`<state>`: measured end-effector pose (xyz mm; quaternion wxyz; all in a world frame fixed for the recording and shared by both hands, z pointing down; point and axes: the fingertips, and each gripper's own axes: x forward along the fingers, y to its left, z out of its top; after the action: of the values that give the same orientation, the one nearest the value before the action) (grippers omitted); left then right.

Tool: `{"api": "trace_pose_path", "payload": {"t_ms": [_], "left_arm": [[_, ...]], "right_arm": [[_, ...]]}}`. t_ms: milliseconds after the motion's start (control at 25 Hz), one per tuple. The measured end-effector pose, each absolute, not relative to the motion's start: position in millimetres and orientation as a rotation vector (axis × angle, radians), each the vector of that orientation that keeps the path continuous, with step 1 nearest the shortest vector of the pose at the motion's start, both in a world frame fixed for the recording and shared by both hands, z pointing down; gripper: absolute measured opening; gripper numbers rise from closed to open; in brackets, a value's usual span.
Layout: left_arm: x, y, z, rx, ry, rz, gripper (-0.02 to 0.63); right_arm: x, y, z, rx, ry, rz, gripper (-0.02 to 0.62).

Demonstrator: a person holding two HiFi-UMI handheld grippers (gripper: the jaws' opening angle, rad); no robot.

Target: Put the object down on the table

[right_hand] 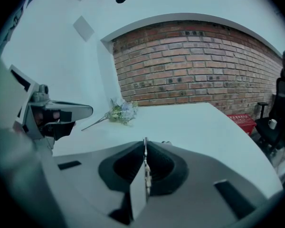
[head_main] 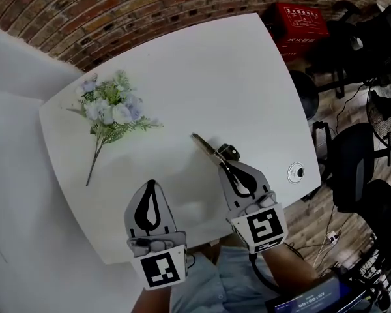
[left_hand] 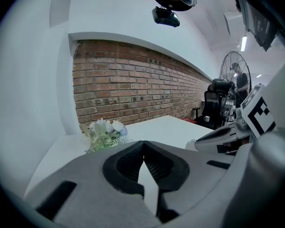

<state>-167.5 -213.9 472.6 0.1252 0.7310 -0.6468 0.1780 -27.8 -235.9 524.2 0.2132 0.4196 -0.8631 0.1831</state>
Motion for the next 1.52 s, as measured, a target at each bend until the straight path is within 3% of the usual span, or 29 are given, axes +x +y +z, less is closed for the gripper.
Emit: {"api": "trace_pose_path", "payload": {"t_ms": [360, 1040, 1520], "left_arm": [[-164, -222, 477, 2.133, -1.870, 0.535, 0.008], [-158, -228, 478, 2.139, -1.865, 0.526, 0.008], [-147, -211, 419, 2.201, -1.969, 0.428, 0.008]], "right_arm": [[-23, -246, 521, 1.192, -2.427, 0.514, 0.058], [-20, -253, 521, 1.202, -2.419, 0.524, 0.052], [-5, -241, 462, 1.262, -2.521, 0.350, 0.038]]}}
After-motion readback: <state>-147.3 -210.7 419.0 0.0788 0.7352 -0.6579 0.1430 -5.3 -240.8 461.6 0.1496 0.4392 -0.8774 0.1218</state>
